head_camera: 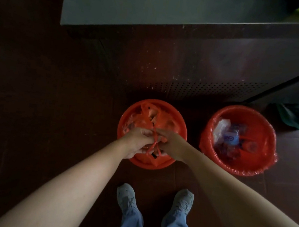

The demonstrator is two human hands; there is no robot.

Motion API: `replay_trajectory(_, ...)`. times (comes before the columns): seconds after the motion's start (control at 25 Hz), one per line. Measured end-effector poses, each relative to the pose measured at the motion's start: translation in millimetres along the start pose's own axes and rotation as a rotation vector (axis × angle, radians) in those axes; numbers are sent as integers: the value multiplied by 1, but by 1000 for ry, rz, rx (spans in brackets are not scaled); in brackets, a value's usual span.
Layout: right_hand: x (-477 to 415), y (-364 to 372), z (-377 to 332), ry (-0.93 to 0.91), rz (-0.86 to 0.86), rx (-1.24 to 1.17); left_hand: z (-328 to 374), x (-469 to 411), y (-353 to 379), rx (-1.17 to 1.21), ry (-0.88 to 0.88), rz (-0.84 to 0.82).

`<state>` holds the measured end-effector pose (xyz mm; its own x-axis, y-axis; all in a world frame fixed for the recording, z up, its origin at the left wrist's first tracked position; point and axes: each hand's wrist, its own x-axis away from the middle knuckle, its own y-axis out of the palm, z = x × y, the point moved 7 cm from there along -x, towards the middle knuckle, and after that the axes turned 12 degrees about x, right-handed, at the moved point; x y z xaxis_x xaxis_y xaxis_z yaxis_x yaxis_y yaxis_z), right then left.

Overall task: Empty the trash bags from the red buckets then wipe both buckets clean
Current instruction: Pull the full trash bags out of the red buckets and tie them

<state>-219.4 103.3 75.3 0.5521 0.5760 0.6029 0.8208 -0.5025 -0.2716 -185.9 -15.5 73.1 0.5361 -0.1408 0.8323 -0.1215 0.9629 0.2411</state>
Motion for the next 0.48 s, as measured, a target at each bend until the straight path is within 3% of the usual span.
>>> replay_trajectory(0.2,-16,-7,8,37,125,368,4,-6,-21,-96,56,127)
replay_trajectory(0.36,-15,-36,42,320,295,538,27,-13,-58,-655,227,402)
replay_trajectory(0.48,-19,-49,73,445,404,488,36,-28,-81,-840,247,579)
